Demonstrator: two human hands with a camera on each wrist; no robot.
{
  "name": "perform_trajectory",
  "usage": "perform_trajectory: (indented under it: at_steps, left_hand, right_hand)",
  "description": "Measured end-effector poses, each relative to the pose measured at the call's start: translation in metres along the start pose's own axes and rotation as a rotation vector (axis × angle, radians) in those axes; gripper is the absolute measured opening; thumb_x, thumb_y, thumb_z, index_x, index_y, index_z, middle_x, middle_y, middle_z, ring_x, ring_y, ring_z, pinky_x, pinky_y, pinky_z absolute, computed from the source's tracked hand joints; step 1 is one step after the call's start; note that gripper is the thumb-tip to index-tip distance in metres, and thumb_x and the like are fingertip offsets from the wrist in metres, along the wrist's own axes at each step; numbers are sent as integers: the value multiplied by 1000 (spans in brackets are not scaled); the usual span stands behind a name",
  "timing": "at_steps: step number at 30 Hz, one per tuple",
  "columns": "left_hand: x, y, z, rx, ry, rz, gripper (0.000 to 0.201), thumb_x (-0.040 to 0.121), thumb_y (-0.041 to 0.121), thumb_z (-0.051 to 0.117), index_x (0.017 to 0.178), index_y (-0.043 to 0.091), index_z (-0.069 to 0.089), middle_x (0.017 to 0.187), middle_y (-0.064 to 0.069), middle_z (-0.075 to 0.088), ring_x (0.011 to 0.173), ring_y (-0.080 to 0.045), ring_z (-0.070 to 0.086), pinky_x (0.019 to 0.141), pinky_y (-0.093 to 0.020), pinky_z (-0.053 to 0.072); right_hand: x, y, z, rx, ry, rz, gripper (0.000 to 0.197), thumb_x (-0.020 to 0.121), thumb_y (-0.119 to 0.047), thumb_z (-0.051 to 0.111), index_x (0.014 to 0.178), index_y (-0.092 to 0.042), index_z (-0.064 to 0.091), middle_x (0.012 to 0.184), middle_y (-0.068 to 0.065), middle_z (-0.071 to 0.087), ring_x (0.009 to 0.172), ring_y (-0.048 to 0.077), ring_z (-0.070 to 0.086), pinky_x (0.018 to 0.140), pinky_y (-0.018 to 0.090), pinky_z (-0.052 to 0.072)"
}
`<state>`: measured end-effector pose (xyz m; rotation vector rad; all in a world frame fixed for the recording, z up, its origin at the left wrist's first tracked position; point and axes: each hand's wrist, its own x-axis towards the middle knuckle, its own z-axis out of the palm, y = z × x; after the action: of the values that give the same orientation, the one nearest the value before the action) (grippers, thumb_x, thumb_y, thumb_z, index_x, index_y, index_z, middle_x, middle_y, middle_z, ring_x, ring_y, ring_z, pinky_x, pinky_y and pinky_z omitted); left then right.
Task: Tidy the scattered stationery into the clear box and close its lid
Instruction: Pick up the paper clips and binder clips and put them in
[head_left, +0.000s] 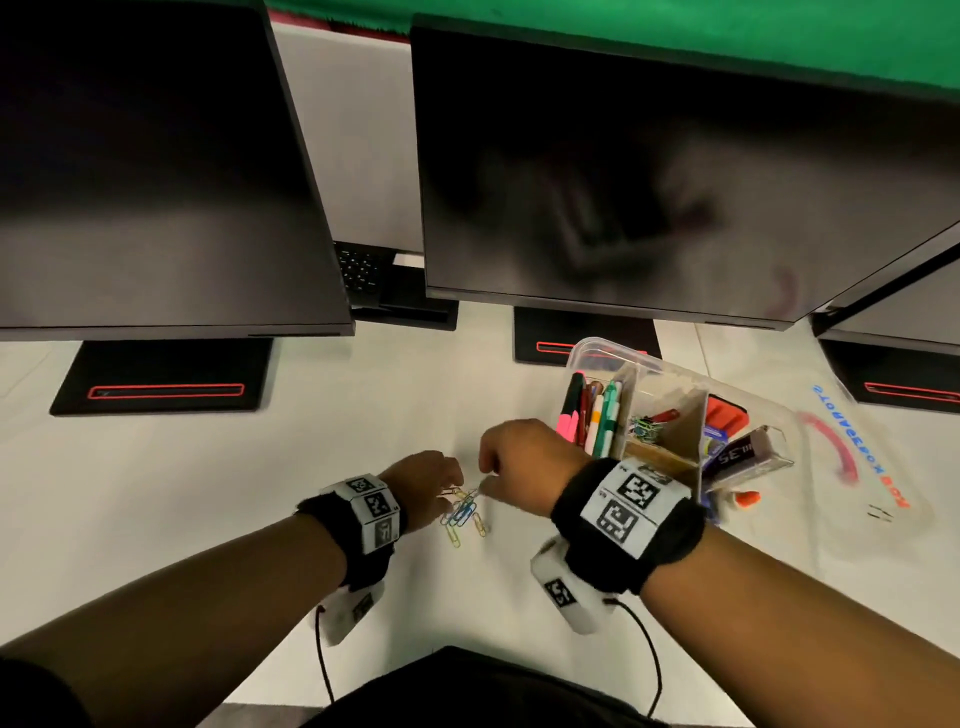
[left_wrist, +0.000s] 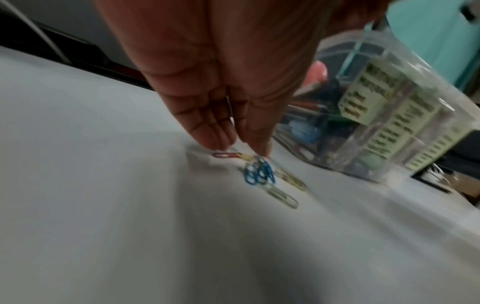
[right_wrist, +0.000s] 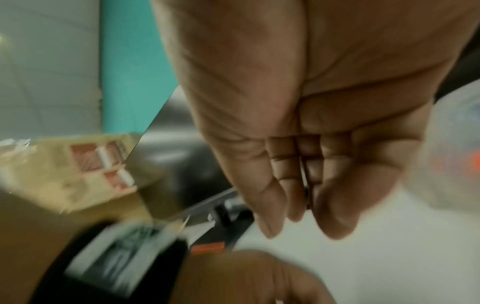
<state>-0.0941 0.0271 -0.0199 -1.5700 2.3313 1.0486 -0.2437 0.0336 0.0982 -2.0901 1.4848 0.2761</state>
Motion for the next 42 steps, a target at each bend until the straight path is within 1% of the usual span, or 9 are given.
perform_trajectory:
  at_steps: [2, 5, 9, 13, 16, 22, 29, 35, 42]
  left_hand:
    - [-5, -11, -7, -23, 65, -24, 30, 89, 14, 58, 119, 14, 57, 118, -7, 57, 110, -20, 56, 91, -20, 38]
    - [-12, -31, -10, -33, 95, -78, 38, 87, 20, 62, 124, 14, 53, 122, -6, 53, 115, -20, 52, 93, -18, 36]
    - [-18, -37, -1, -19, -9, -106, 76, 70, 43, 77, 133, 17, 43, 130, -4, 43, 121, -21, 45, 102, -29, 38]
    - [-18, -19, 13, 34, -33, -40, 91, 64, 43, 81, 137, 14, 36, 134, -5, 38, 126, -22, 40, 106, -32, 37]
    - [-14, -5, 22, 53, -18, -18, 85, 66, 37, 81, 134, 12, 38, 132, -6, 39, 123, -23, 40, 103, -34, 39]
    - [-1, 4, 21, -41, 66, -95, 50, 79, 24, 72, 121, 9, 49, 124, -9, 48, 111, -26, 52, 93, -33, 42]
    - [-4, -8, 16, -34, 77, -114, 60, 76, 22, 74, 127, 12, 46, 125, -7, 47, 112, -25, 53, 94, -31, 43]
    - [1, -1, 18, -57, 110, -109, 22, 87, 17, 59, 108, 11, 59, 112, -9, 57, 102, -25, 57, 87, -29, 42]
    - [2, 0, 18, 204, 66, -43, 25, 97, 23, 42, 113, 11, 56, 115, -9, 58, 112, -25, 49, 88, -31, 42]
  right_hand:
    - [8, -5, 32, -56, -87, -40, 28, 90, -11, 50, 116, -3, 57, 121, 15, 55, 113, 29, 52, 90, 30, 41]
    - [20, -6, 67, -56, -150, -13, 30, 90, -7, 47, 119, 0, 52, 126, 18, 46, 116, 33, 49, 93, 34, 42]
    - [31, 2, 84, -96, -112, 164, 54, 80, -16, 69, 126, -3, 43, 132, 15, 37, 117, 34, 45, 92, 39, 45]
    - [35, 19, 96, -35, -101, 264, 82, 64, -26, 84, 129, -7, 38, 130, 12, 36, 114, 30, 51, 95, 35, 47]
    - [40, 24, 103, 130, -50, 271, 74, 65, -18, 82, 127, -7, 41, 127, 11, 40, 114, 27, 51, 91, 28, 43]
    - [54, 23, 106, 216, 67, 223, 28, 79, -10, 65, 105, -2, 58, 112, 17, 58, 104, 29, 55, 76, 25, 37]
    - [56, 27, 116, 217, 67, 161, 42, 69, -10, 75, 108, -6, 60, 113, 11, 47, 98, 30, 56, 87, 30, 47]
    - [61, 24, 117, 169, 88, 106, 20, 83, -8, 58, 101, -5, 64, 106, 15, 55, 96, 31, 58, 76, 26, 40]
    - [63, 22, 116, 113, 52, 150, 24, 90, -9, 44, 100, -5, 65, 107, 17, 62, 101, 32, 59, 80, 32, 44]
